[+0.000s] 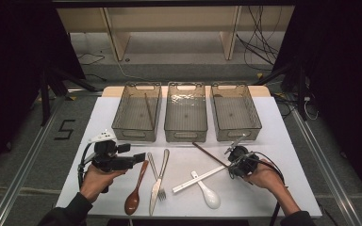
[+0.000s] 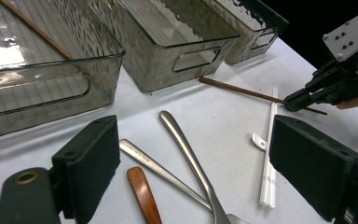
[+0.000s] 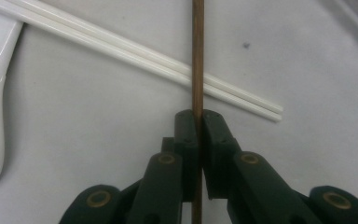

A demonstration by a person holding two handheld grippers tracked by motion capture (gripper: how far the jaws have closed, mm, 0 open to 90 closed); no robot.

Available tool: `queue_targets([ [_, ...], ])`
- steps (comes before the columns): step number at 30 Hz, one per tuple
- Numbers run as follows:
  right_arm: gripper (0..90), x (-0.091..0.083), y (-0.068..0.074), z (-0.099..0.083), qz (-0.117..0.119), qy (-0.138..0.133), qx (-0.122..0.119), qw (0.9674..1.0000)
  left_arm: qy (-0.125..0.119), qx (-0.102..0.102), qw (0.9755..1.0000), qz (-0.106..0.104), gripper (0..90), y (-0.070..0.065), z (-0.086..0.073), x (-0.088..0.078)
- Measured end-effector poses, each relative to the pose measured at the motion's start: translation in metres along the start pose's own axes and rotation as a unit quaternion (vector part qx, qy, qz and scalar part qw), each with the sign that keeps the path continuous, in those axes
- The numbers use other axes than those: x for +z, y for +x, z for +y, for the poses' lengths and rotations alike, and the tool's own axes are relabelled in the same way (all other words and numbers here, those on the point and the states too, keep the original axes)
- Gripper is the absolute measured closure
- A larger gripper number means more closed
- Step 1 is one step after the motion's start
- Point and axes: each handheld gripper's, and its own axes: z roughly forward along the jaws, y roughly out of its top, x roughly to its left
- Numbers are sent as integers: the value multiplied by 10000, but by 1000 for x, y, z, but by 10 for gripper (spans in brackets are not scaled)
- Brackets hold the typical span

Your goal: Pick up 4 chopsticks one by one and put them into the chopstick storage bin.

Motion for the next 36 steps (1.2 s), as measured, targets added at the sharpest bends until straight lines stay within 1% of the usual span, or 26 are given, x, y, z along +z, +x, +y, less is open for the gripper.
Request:
queue_targets([
  [4, 865, -2, 3, -1, 40, 16, -114, 9999, 5, 4, 10000, 1, 155, 1, 0, 0],
  [5, 866, -3, 3, -1, 72, -5, -151, 9999, 10, 10, 10000, 2, 155, 1, 0, 1],
  [7, 867, -6, 4, -1, 54, -70, -189, 9998, 30, 28, 10000, -2, 155, 1, -1, 1],
  [12, 867, -17, 6, -1, 105, -395, -177, 9990, -7, -1, 10000, -11, 155, 1, 0, 1],
  [14, 867, -22, 9, 1, 147, -576, -177, 9981, -19, 8, 10000, -25, 155, 0, 0, 1],
  [16, 867, -25, 12, 2, 127, -728, -188, 9971, -35, 16, 10000, -44, 155, -1, 0, 2],
  [18, 867, -30, 14, 5, 152, -960, -205, 9951, -67, -53, 9999, -92, 155, -2, 1, 2],
  [19, 866, -33, 16, 6, 171, -1127, -189, 9933, -79, -75, 9999, -118, 155, -3, 1, 3],
  [20, 867, -35, 17, 7, 188, -1209, -155, 9924, -103, -98, 9998, -166, 155, -4, 2, 4],
  [21, 866, -38, 19, 9, 183, -1351, -155, 9905, -113, -104, 9997, -193, 156, -5, 3, 4],
  [23, 866, -42, 22, 12, 152, -1527, -145, 9880, -144, -57, 9996, -237, 155, -9, 5, 6],
  [25, 866, -45, 26, 16, 165, -1759, -140, 9842, -181, -30, 9996, -235, 156, -12, 8, 7],
  [26, 866, -47, 28, 18, 163, -1831, -120, 9829, -199, -6, 9995, -245, 156, -14, 10, 8],
  [28, 866, -49, 31, 21, 180, -1990, -87, 9798, -254, 7, 9992, -310, 156, -19, 14, 11],
  [29, 867, -50, 34, 23, 195, -2103, -65, 9774, -279, -10, 9990, -344, 156, -21, 16, 13],
  [31, 866, -52, 37, 27, 206, -2235, -63, 9745, -290, 4, 9987, -421, 156, -26, 20, 19],
  [33, 866, -52, 42, 30, 271, -2344, -60, 9717, -304, 35, 9985, -447, 157, -31, 24, 24],
  [34, 866, -52, 44, 32, 288, -2366, -66, 9711, -308, 42, 9984, -473, 157, -32, 26, 27],
  [36, 866, -51, 48, 35, 316, -2392, -84, 9704, -306, -13, 9982, -516, 157, -35, 29, 33],
])
